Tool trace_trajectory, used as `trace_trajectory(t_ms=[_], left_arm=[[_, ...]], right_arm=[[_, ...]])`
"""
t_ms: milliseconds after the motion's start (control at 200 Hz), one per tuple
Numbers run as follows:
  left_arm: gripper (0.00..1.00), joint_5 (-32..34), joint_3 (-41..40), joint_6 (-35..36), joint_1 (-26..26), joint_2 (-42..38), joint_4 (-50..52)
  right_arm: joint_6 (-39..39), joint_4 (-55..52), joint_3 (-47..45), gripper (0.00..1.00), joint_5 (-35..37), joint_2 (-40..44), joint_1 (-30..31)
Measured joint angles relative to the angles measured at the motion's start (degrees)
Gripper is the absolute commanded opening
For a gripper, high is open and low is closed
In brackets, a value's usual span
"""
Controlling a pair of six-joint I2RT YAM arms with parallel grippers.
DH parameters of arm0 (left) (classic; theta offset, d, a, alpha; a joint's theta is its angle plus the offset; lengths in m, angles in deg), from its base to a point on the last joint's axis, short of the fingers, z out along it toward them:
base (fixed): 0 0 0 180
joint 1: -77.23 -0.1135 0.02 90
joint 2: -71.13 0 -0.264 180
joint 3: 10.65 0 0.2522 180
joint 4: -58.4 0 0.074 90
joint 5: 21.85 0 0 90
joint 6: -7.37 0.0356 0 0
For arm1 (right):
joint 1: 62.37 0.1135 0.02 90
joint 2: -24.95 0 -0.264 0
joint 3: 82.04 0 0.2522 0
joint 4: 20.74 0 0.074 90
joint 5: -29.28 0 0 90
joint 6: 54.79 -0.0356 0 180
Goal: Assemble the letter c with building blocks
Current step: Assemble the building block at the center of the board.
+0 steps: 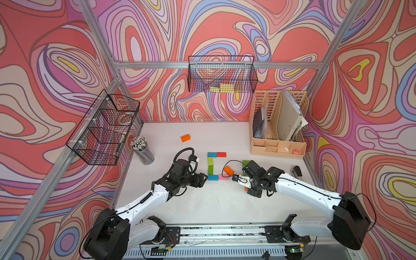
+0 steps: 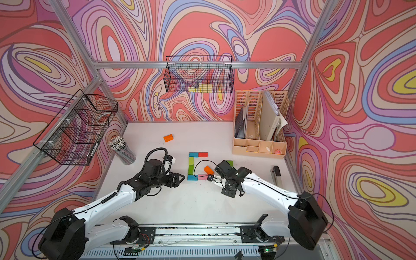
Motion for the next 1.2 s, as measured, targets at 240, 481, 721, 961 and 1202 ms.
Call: trace_trajectory(t_ms=[240,481,721,961,1202], left_arm=[[0.77,-0.1,0.0,0.0,0.0,0.0,0.0],[0.77,0.1,0.0,0.0,0.0,0.0,0.0],[0.77,0.1,0.0,0.0,0.0,0.0,0.0],[0.77,0.1,0.0,0.0,0.0,0.0,0.0],[0.77,0.1,0.0,0.0,0.0,0.0,0.0]], right_arm=[[-3.2,0.1,-0.2,0.00,1.8,-0.8,-7.9],[-4.3,0.1,-0.1,0.00,2.4,-6.4,-10.7],[-4.3,0.0,-0.1,0.00,2.3,-8.7,-10.7],[-4.2,0.1,0.0,0.00,1.8,-10.5,-10.9],[-4.2,0.1,0.0,0.00,1.3,-10.8,-10.9]])
